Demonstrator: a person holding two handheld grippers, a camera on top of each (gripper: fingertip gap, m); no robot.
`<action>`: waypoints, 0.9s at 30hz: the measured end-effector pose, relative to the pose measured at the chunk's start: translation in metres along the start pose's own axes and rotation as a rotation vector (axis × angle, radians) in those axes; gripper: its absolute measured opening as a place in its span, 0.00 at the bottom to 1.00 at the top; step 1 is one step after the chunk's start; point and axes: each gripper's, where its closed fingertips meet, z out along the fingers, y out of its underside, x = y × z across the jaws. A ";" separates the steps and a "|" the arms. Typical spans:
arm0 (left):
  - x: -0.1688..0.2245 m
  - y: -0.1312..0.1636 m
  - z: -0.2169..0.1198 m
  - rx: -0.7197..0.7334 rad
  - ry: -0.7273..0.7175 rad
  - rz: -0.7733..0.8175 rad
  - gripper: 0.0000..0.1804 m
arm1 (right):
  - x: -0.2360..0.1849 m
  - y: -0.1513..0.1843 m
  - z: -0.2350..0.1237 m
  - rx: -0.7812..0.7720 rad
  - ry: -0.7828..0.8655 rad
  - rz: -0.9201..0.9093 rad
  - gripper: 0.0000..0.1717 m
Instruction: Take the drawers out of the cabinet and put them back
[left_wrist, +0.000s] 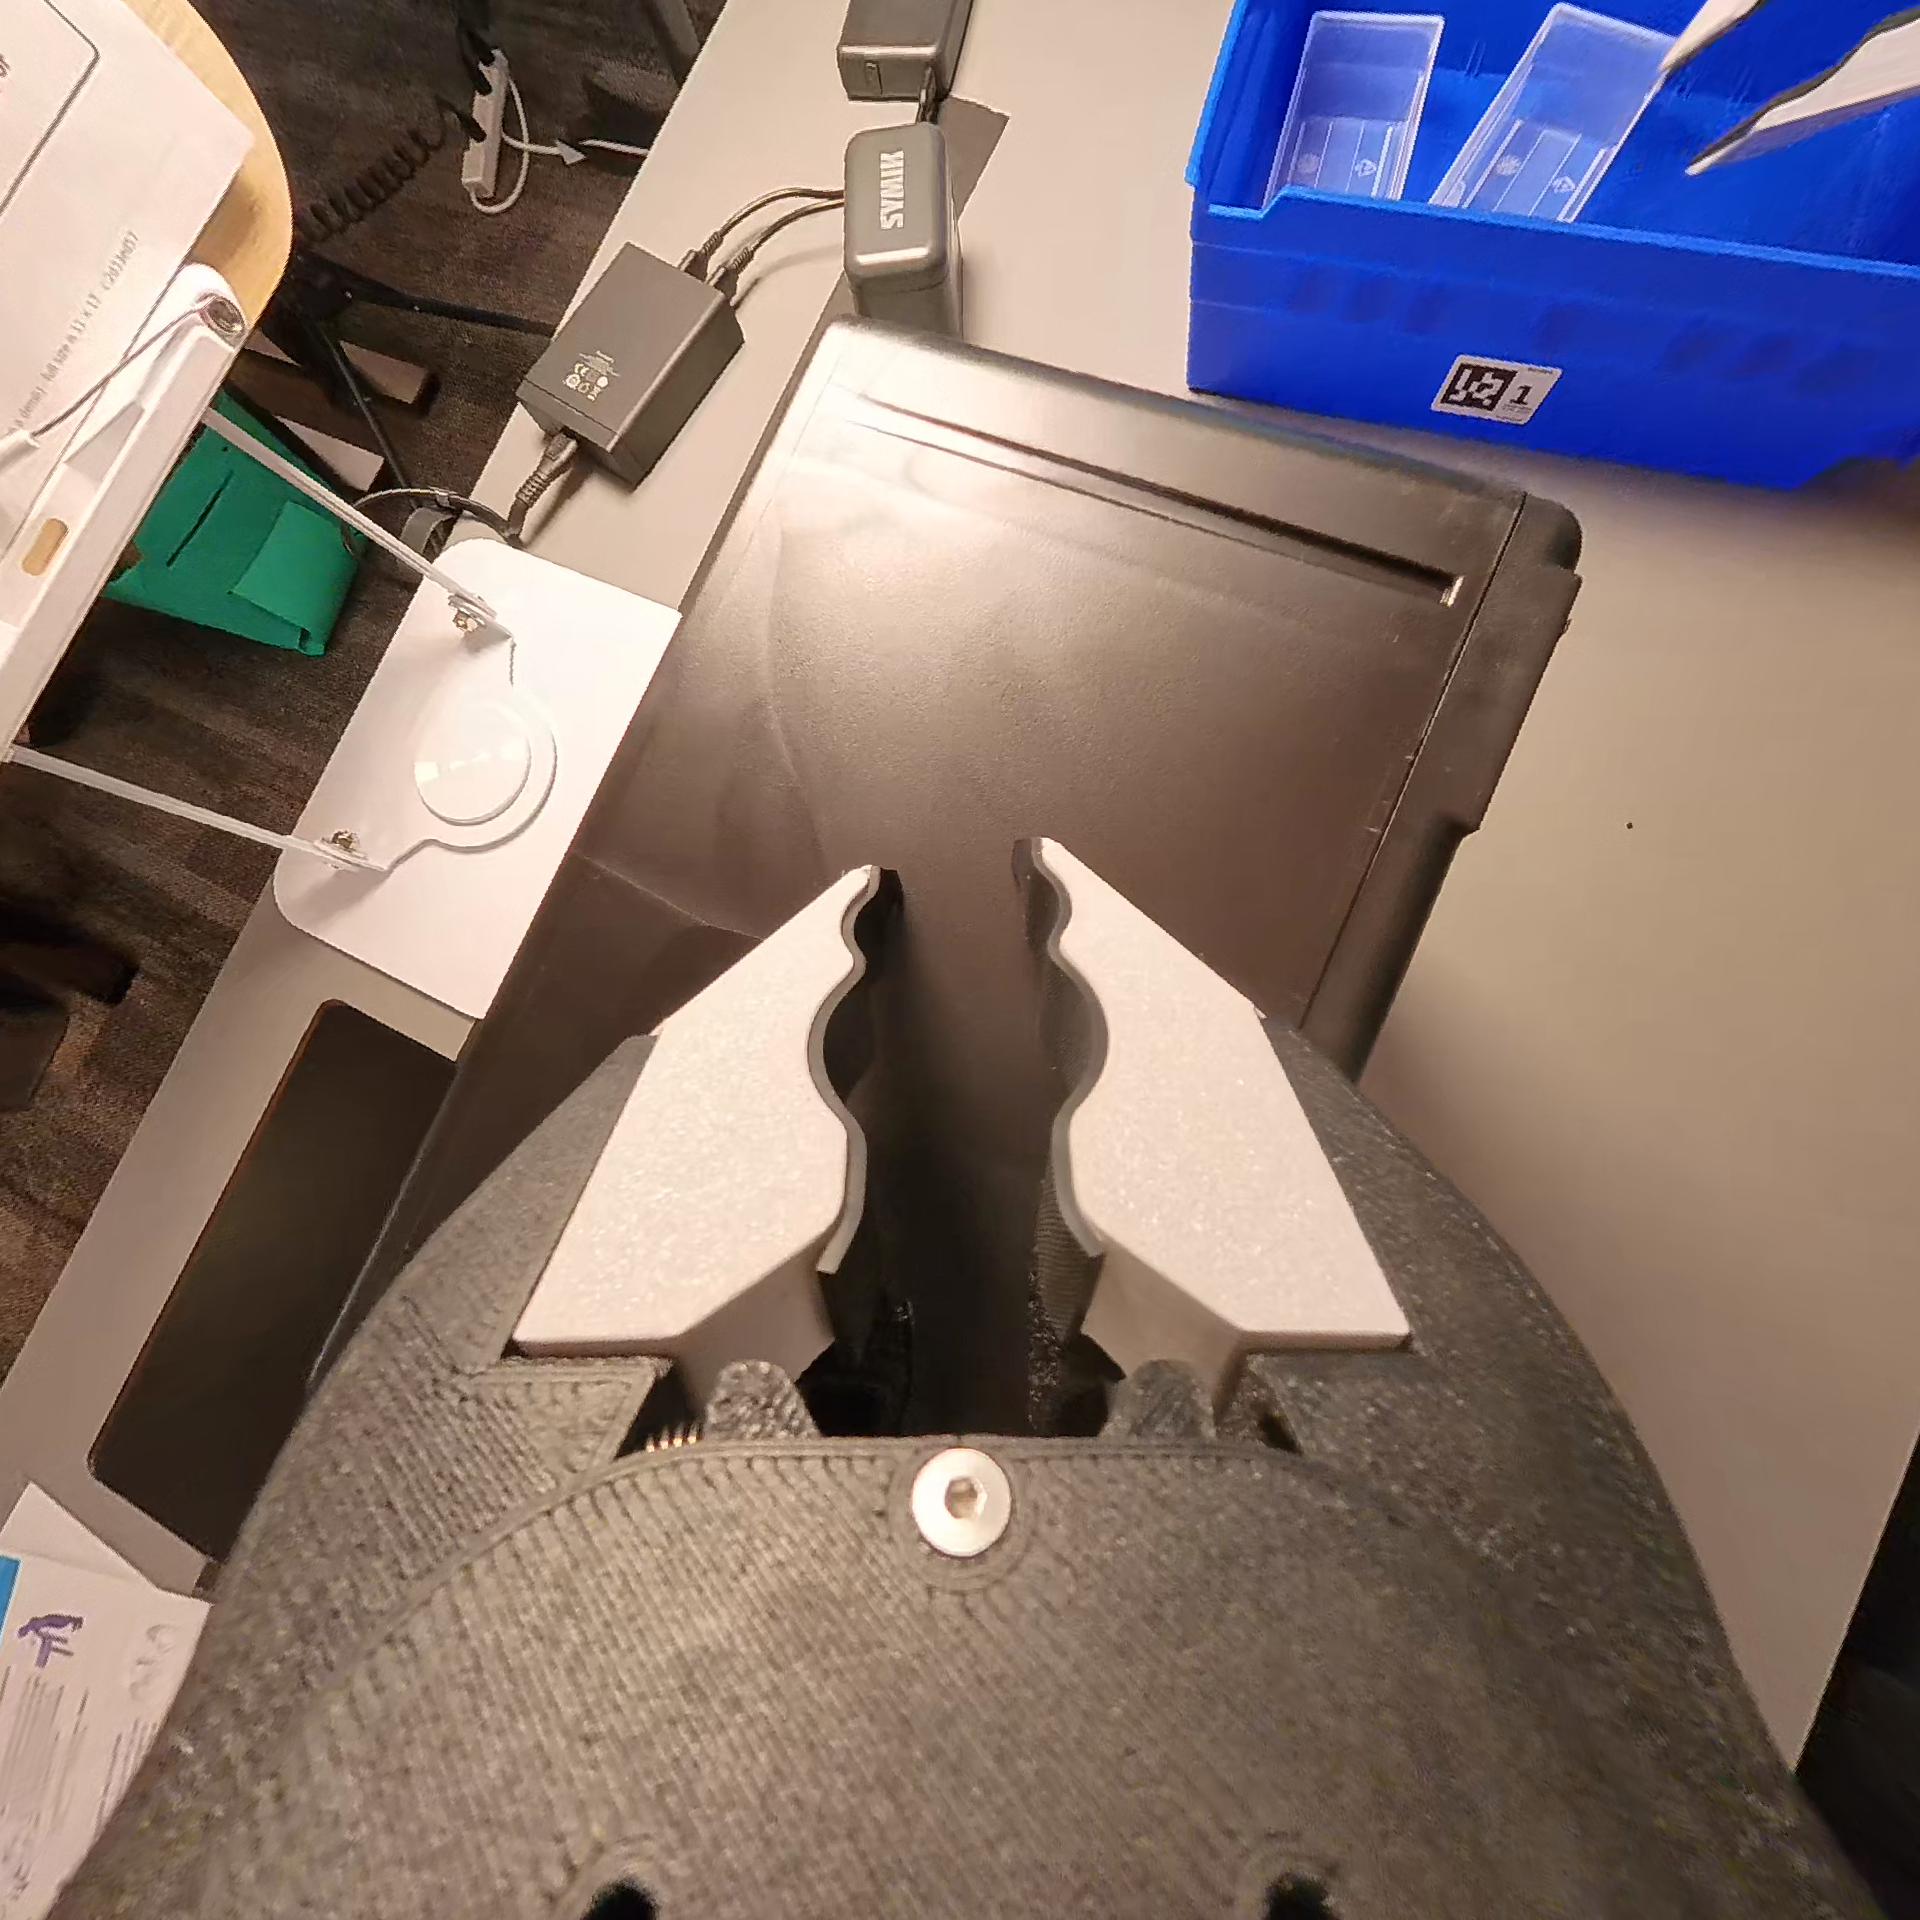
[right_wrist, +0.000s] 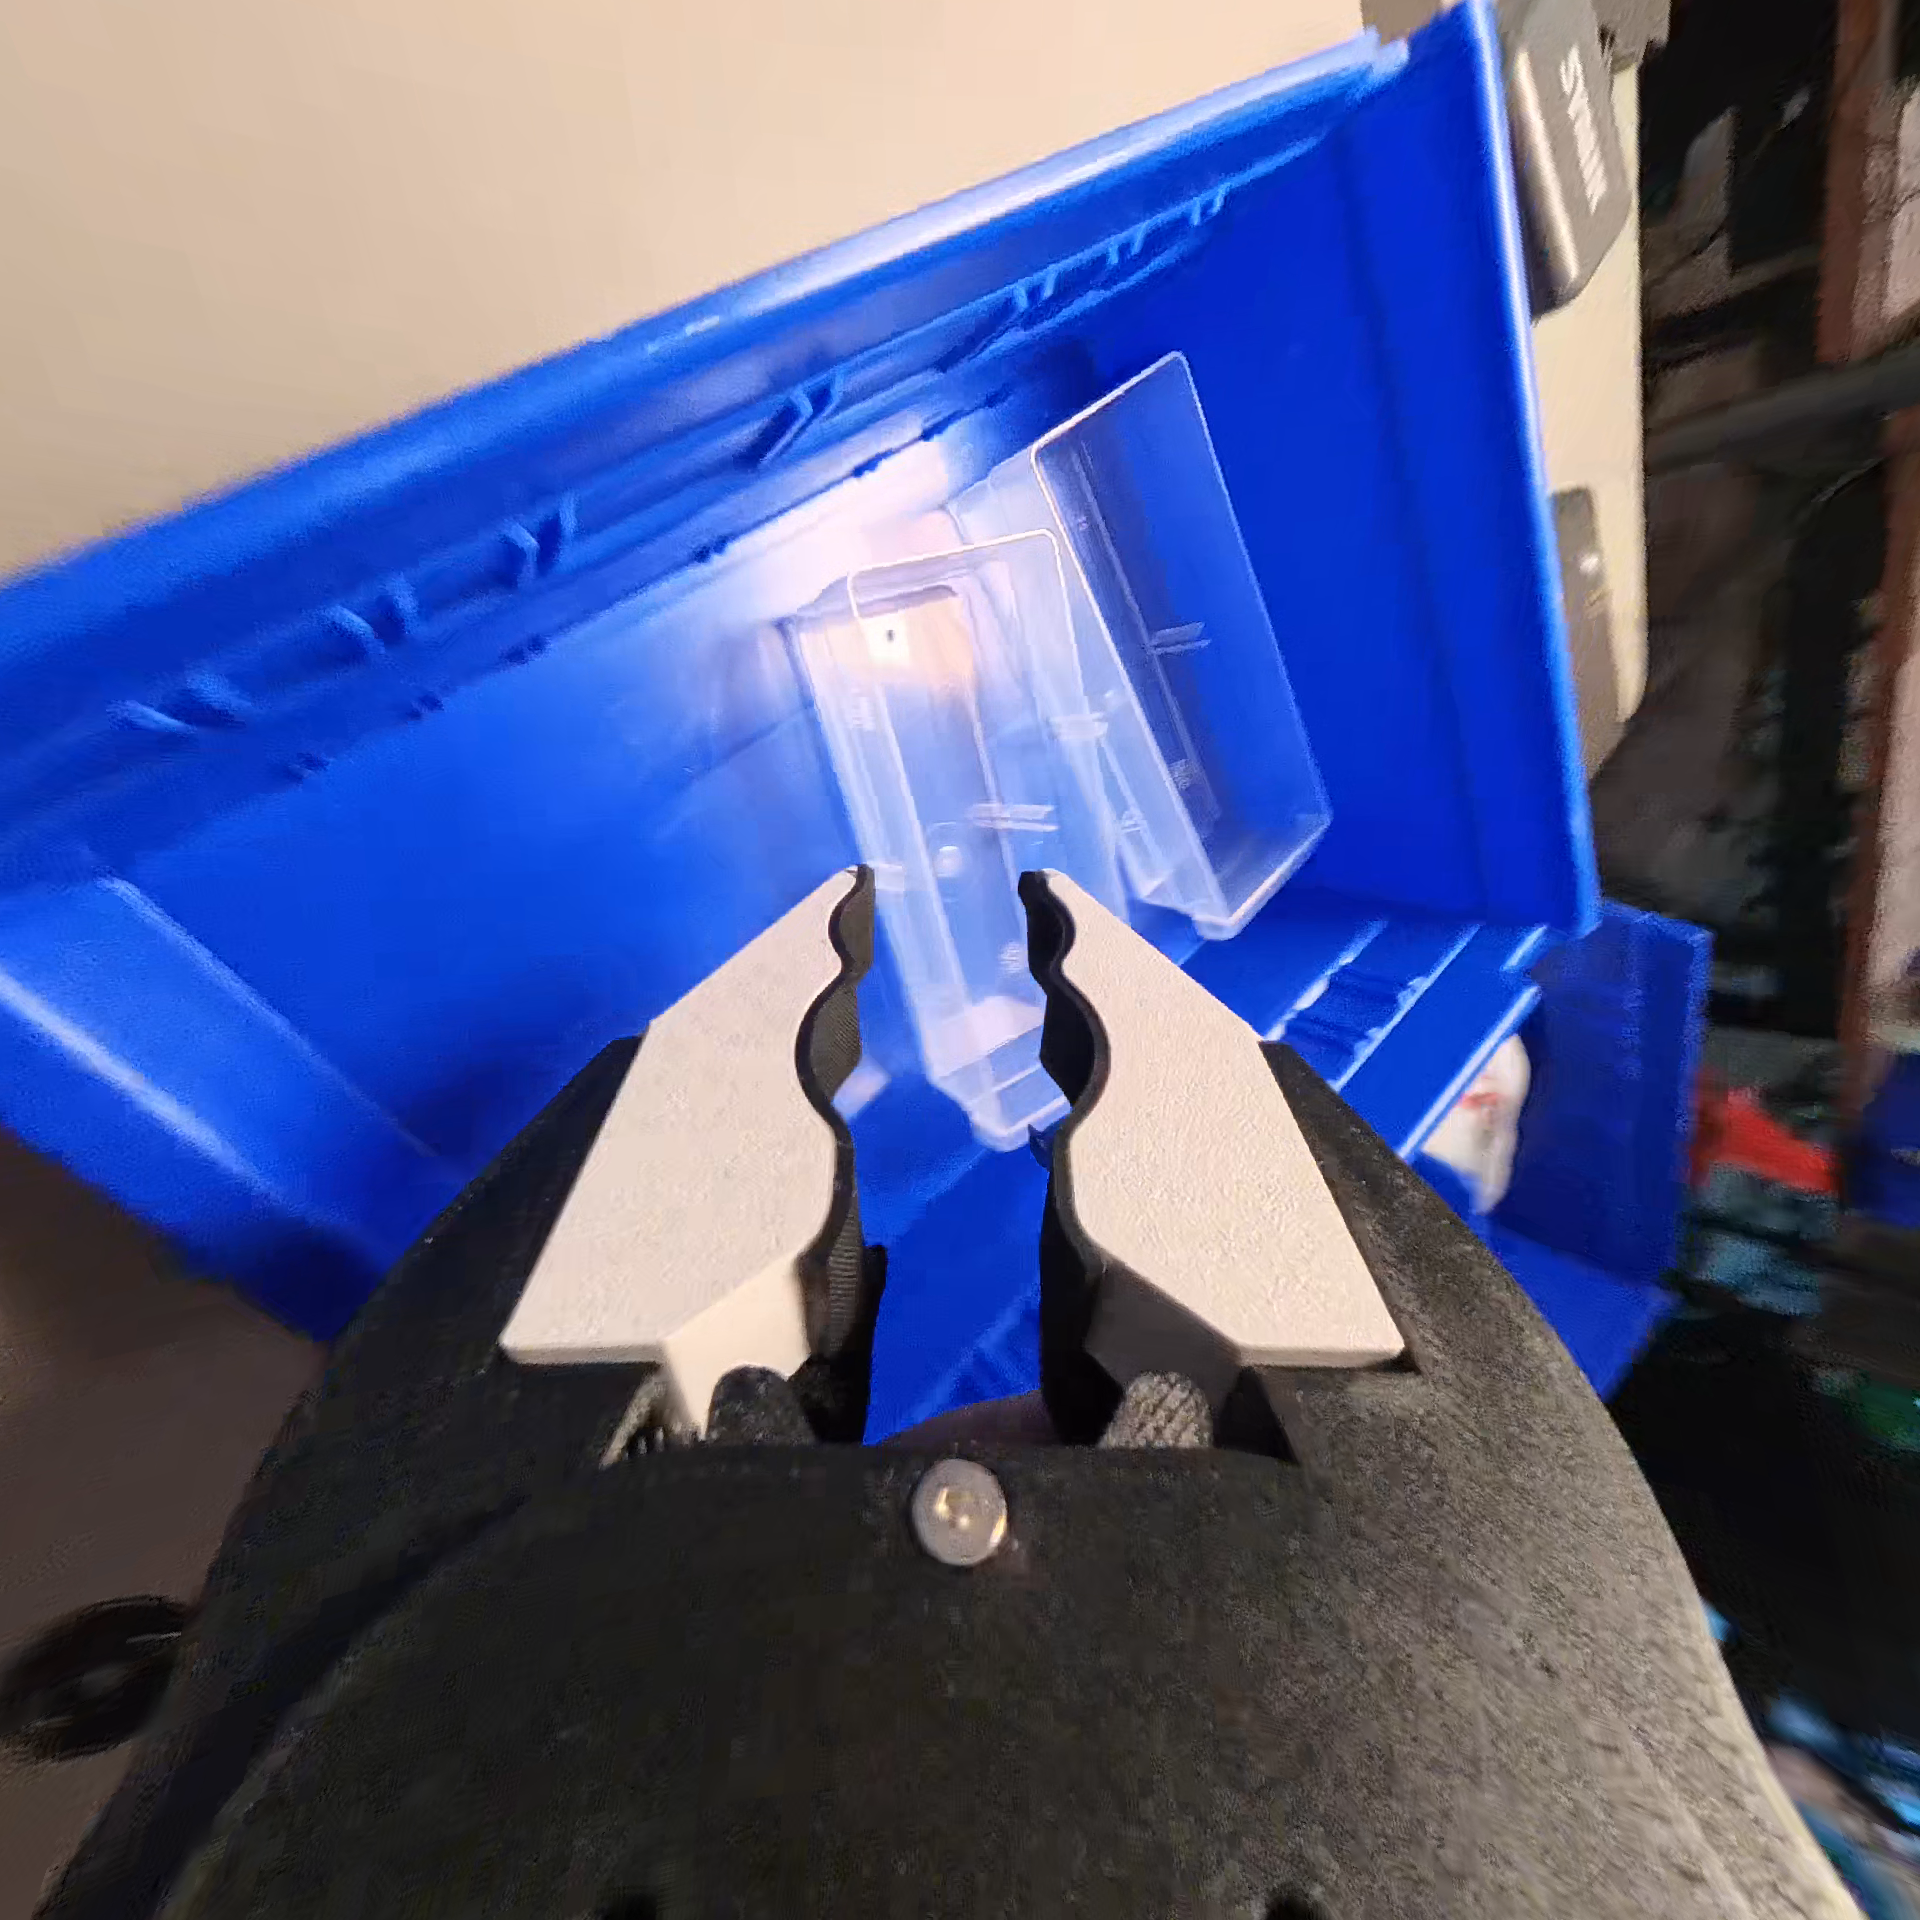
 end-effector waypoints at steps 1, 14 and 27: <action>0.000 0.000 0.000 -0.006 0.001 0.003 0.15 | -0.002 -0.002 -0.005 0.029 -0.015 0.074 0.19; 0.002 0.000 0.000 -0.084 0.024 0.040 0.14 | -0.068 -0.206 -0.119 0.861 -0.229 0.678 0.18; 0.001 -0.001 0.000 -0.080 0.000 0.001 0.14 | -0.126 -0.406 -0.010 1.180 -0.598 1.341 0.32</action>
